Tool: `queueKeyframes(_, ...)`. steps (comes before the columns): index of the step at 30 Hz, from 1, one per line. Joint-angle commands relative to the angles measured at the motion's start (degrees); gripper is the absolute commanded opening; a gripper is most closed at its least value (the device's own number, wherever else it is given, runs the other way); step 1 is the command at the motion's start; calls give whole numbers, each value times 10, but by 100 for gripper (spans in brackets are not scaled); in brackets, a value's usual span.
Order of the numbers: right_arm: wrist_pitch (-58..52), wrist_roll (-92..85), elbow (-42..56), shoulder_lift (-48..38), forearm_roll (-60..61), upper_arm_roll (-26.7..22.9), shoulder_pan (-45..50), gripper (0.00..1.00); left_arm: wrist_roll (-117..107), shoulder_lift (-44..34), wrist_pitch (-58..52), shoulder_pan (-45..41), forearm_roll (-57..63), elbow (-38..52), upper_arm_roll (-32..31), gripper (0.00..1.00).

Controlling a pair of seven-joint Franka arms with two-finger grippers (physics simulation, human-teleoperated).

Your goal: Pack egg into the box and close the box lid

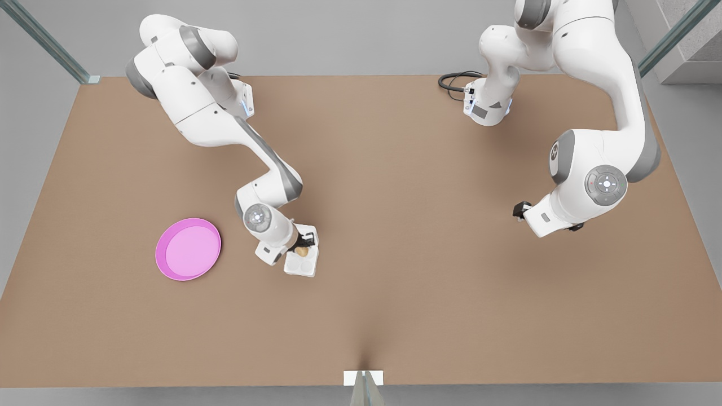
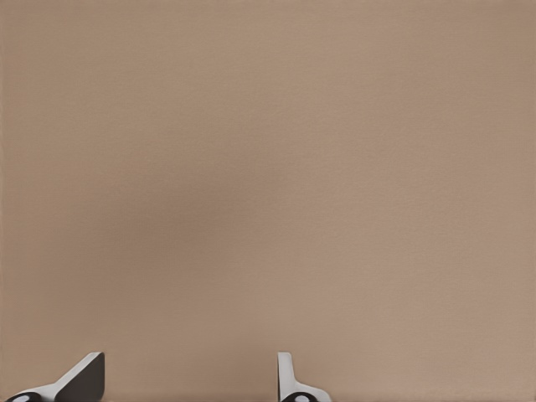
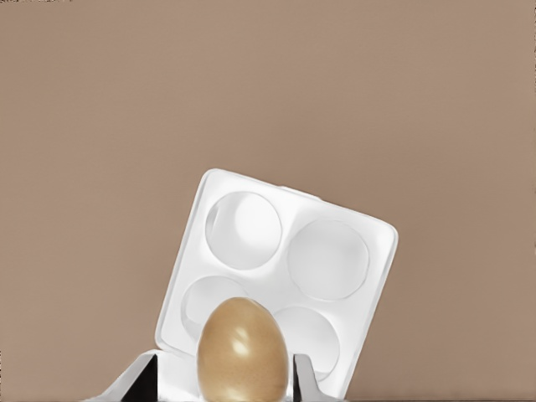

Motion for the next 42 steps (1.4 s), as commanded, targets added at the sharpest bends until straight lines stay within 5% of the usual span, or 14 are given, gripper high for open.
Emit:
queueKeyframes(1, -1, 186, 1, -1, -2, 0, 2, 100, 0, -1, 1, 0, 0, 0, 0, 100)
queueKeyframes(5, -14, 76, 110, -24, -66, 2, -14, 100, 0, 0, 1, 0, 0, 0, 0, 100)
queueKeyframes(8, -551, -115, 332, -122, -77, -6, -137, 100, -3, 5, -14, -3, 0, -1, -9, 100)
queueKeyframes(9, -551, -122, 334, -122, -69, 2, -183, 100, -10, 6, -34, -3, 0, -1, -30, 100)
queueKeyframes(10, -552, -120, 333, -124, -65, 3, -187, 100, -81, 6, -98, -3, 1, 1, -85, 90)
queueKeyframes(11, -552, -120, 333, -124, -65, 3, -189, 100, -178, 6, -178, -3, 0, 6, -168, 21)
queueKeyframes(14, -550, -120, 346, -124, -64, -1, -197, 100, -574, 44, -244, -3, -37, 6, -444, 21)
queueKeyframes(16, -550, -120, 346, -124, -64, 0, -201, 100, -794, 71, -152, -10, -87, 6, -518, 21)
queueKeyframes(19, -550, -120, 346, -124, -64, 0, -209, 100, -953, 166, 84, -90, -59, 13, -517, 21)
queueKeyframes(23, -550, -120, 346, -124, -64, 0, -209, 100, -952, 264, 309, -90, 9, 37, -488, 21)
queueKeyframes(28, -550, -120, 347, -124, -64, 0, -209, 100, -955, 352, 402, -169, 28, 145, -416, 21)
queueKeyframes(42, -555, -113, 346, -124, -71, -3, -242, 100, -937, 401, 474, -162, 28, 173, -394, 21)
